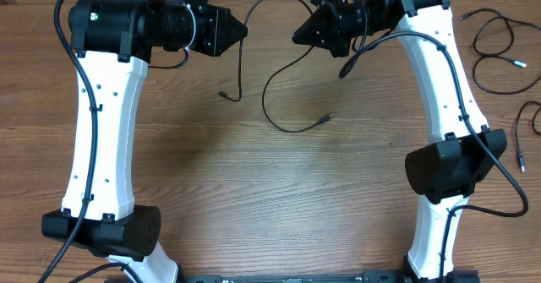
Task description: Untangle cables
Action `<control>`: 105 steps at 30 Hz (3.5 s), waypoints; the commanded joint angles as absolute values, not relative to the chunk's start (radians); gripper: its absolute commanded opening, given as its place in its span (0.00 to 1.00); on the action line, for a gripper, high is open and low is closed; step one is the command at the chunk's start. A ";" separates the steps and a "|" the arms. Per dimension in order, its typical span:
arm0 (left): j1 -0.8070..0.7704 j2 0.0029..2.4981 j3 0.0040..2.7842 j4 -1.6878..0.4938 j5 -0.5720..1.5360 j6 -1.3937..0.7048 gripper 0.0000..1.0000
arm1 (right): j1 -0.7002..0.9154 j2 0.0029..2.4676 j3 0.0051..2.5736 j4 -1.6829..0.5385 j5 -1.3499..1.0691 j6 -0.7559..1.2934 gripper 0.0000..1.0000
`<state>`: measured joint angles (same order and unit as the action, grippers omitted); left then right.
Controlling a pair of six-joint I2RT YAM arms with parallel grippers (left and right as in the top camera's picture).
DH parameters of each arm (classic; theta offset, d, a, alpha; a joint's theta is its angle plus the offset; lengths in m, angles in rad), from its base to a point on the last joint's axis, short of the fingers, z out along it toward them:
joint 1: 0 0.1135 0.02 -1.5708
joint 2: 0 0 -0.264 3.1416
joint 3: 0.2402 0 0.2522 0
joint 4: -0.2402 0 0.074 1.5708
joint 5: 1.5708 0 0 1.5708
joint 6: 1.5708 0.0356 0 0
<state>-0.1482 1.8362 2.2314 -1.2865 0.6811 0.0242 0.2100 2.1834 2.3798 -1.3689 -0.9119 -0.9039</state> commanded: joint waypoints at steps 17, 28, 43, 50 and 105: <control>-0.183 1.809 2.246 -1.298 0.194 0.102 1.00 | 0.046 2.157 2.384 -1.197 -0.917 -0.572 0.04; -0.236 1.809 2.246 -1.332 -0.010 0.101 1.00 | -0.197 1.999 2.411 -1.002 -0.871 -0.117 0.04; -0.236 1.810 2.246 -1.335 0.001 0.097 1.00 | -0.501 1.626 2.411 -1.103 -0.611 -0.059 0.04; -0.236 1.810 2.246 -1.340 0.000 0.109 1.00 | -0.715 1.597 2.410 -1.118 -0.603 -0.052 0.04; -0.236 1.811 2.231 -1.403 0.065 0.109 1.00 | -0.782 1.893 1.536 -0.659 -0.508 -0.244 0.04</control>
<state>-0.2379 1.8362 2.2311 -1.4033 0.0410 0.0853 -0.8082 1.9091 1.5837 -0.6899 -0.5232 -0.2375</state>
